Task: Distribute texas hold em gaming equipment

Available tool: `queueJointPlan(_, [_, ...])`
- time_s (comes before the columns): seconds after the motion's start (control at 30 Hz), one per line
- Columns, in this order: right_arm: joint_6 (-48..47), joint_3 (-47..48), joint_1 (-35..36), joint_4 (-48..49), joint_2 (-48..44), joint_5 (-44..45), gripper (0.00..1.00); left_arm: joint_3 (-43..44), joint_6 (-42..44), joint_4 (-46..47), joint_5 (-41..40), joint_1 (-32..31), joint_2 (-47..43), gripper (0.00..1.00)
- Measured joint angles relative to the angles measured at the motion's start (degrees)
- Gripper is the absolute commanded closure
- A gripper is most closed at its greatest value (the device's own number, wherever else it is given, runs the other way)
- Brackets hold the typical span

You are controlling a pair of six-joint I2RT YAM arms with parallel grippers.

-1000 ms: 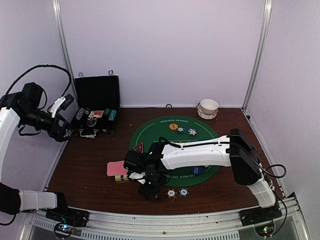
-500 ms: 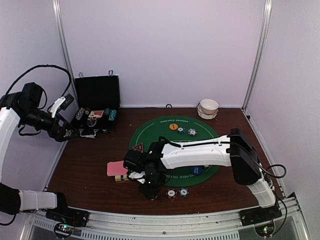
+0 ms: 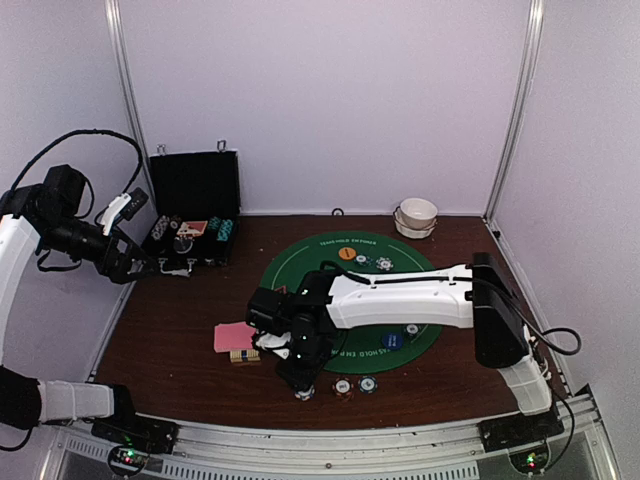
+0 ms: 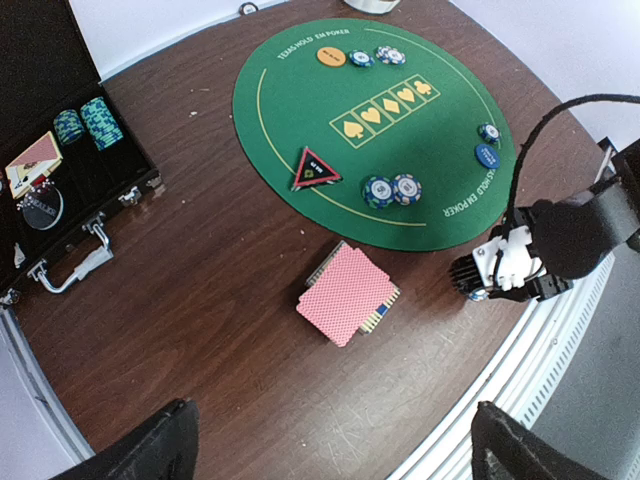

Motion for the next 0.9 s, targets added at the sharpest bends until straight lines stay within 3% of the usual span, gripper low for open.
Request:
queueJointPlan(0.17, [1.1,-5.1,-3.3,0.8,-5.8,0.6,0.72,0.0,0.0,0.0,0.0,0.0,-0.1,0.02])
queueJointPlan(0.47, [3.8,-21.4,-20.1,5.2,-16.7,3.9,0.74,0.0,0.3,0.0,0.0,0.0,-0.5,0.02])
queueJointPlan(0.9, [6.0,-30.7,-36.2,9.7,-23.4,8.3,0.76,0.0,0.4,0.0,0.0,0.0,-0.5,0.03])
